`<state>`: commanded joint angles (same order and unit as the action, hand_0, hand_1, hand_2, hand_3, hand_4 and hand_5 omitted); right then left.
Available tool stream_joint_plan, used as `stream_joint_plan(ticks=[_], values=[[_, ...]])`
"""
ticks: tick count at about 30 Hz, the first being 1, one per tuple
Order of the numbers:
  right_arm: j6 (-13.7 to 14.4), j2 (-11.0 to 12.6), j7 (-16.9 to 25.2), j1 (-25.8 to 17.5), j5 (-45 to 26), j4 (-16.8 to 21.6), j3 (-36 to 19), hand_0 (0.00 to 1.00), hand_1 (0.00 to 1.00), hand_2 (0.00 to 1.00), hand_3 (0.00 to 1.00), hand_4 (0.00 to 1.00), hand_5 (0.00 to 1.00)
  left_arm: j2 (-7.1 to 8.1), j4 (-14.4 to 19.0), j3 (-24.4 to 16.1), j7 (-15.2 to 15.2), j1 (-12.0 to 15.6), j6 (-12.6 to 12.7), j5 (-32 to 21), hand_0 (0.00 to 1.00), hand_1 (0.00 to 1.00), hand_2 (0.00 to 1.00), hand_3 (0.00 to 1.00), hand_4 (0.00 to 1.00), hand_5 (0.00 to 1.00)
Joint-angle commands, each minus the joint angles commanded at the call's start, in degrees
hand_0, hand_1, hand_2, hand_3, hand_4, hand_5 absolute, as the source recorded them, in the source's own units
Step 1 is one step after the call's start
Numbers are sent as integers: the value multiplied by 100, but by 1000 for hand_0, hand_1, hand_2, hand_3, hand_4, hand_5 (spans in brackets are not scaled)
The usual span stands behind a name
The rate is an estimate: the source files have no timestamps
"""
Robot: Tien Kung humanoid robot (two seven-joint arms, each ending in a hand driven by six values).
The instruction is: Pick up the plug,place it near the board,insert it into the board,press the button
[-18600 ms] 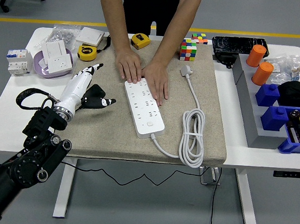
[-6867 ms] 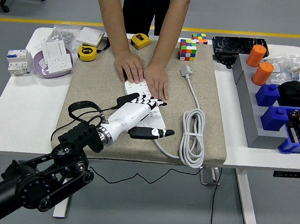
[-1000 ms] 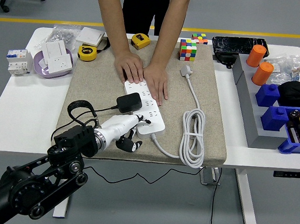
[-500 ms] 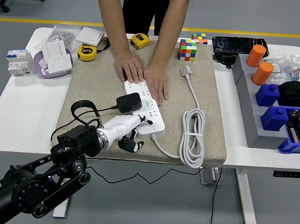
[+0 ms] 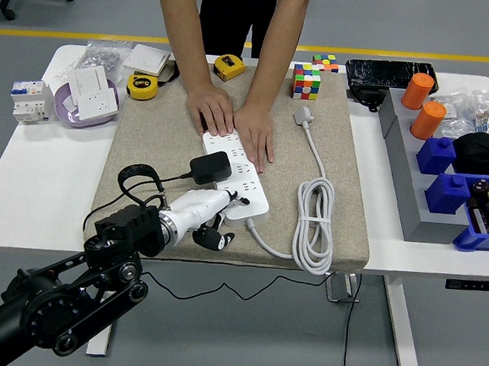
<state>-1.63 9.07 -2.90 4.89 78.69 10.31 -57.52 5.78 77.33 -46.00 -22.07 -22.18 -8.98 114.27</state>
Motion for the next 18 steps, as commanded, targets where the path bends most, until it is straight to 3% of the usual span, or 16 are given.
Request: stream_joint_plan(ticks=[3,4,9,18], values=[[-1,4,-5,0,13,0,-7,843,732,704,649,944,604,2,-10,2,-29,-5,-49,-1,130,21,154,801,612,2],[-2,7,-5,-1,12,0,-2,842,732,704,649,944,605,3,-12,4,-42,-5,-70,-4,130,21,153,710,612,2],[-6,21,-13,-12,42,0,-11,842,732,704,649,944,605,4,-19,23,-168,1,-248,14,130,21,153,710,612,2],[-6,17,-7,-25,11,0,36,842,732,704,649,943,605,29,89,-19,-72,23,-65,138,132,22,154,678,601,2]])
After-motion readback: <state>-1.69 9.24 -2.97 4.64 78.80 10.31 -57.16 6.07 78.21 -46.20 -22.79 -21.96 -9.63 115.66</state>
